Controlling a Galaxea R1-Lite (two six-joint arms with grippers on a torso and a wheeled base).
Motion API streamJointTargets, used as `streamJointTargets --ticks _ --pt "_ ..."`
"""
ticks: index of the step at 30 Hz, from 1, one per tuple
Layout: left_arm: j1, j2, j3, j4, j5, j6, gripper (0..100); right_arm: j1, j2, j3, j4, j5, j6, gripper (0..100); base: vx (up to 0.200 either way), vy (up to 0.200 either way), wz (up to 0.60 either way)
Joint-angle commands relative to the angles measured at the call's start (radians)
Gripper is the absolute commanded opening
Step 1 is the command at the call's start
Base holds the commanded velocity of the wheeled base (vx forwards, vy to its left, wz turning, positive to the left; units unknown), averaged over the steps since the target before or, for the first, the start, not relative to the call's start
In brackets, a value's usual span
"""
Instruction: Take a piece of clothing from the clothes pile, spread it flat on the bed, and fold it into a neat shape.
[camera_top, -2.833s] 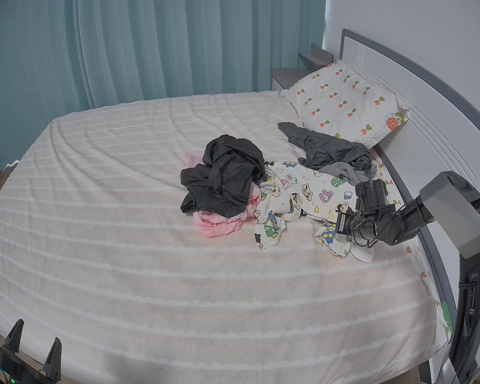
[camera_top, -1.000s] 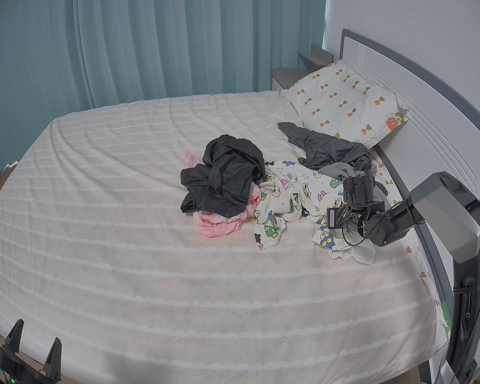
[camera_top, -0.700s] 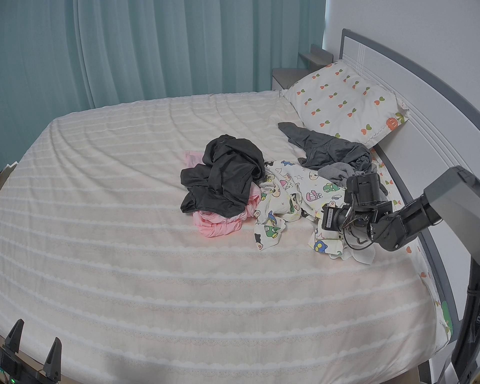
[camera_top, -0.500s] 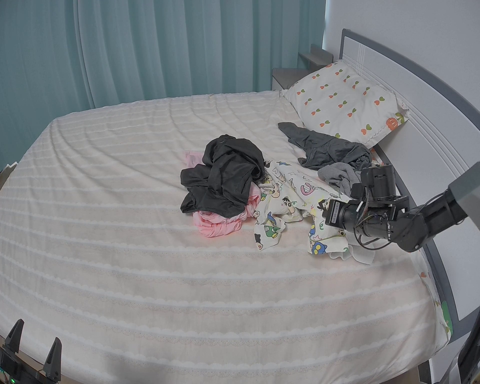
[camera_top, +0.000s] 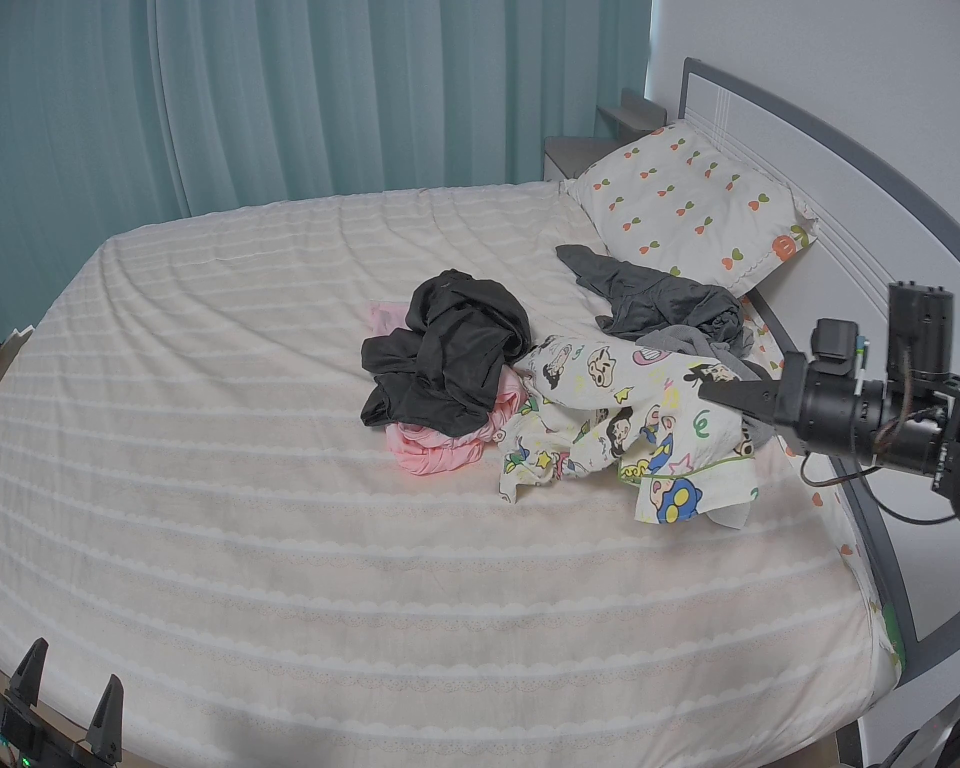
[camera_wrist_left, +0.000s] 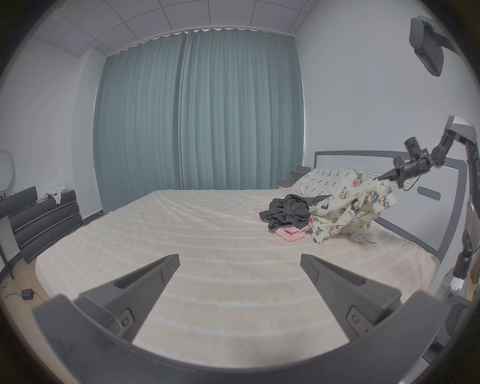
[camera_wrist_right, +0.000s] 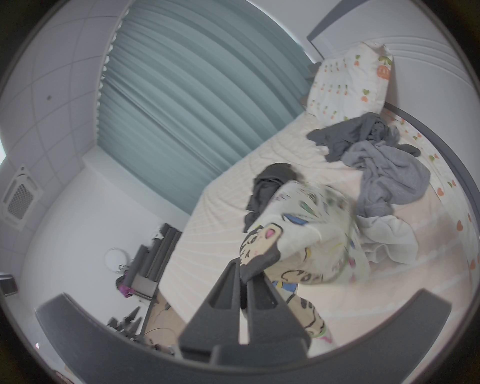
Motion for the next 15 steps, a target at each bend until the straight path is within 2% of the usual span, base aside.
streamJointTargets --ticks 1,2,4,11,15 --pt "0.001 -0.007 0.013 0.0 0.001 0.0 100 0.004 -0.207 0.048 0.003 0.069 0.009 0 0.0 0.0 0.0" --pt "0.001 -0.007 0.013 0.0 0.001 0.0 100 0.014 -0.23 0.035 0.003 0.117 0.01 0 0.0 0.0 0.0" --pt "0.001 -0.007 0.013 0.0 0.001 0.004 100 0.027 -0.244 0.025 0.004 0.131 0.01 0 0.0 0.0 0.0" --pt "0.001 -0.007 0.013 -0.003 -0.007 0.009 100 0.101 -0.307 -0.049 0.104 0.14 0.01 0 0.0 0.0 0.0" --pt "-0.001 -0.002 0.012 -0.006 -0.055 0.058 100 0.168 -0.353 -0.121 0.187 0.14 0.01 0 0.0 0.0 0.0"
